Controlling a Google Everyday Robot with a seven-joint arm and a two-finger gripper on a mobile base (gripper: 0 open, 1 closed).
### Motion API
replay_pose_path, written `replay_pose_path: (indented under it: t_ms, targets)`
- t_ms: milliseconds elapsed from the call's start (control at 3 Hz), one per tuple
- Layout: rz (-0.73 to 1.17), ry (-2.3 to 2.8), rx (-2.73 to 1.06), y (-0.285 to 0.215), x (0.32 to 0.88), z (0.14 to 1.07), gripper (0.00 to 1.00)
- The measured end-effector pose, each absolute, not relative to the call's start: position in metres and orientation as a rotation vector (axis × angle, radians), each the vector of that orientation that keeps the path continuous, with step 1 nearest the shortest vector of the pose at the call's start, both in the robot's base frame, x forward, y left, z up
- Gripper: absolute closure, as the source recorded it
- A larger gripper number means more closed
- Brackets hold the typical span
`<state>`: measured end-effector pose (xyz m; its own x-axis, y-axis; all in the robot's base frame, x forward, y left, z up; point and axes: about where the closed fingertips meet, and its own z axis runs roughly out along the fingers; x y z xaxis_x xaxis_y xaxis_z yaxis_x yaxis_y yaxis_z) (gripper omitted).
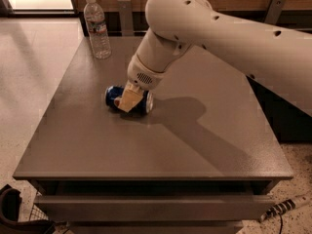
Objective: Knock pepsi can over
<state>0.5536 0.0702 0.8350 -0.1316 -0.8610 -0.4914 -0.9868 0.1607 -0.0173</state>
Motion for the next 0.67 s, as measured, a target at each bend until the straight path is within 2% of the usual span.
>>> replay_pose_path:
  t_ms: [667]
  targets:
    - [0.442,2.053,-1.763,0.0721,0.5518,0.8353,0.18]
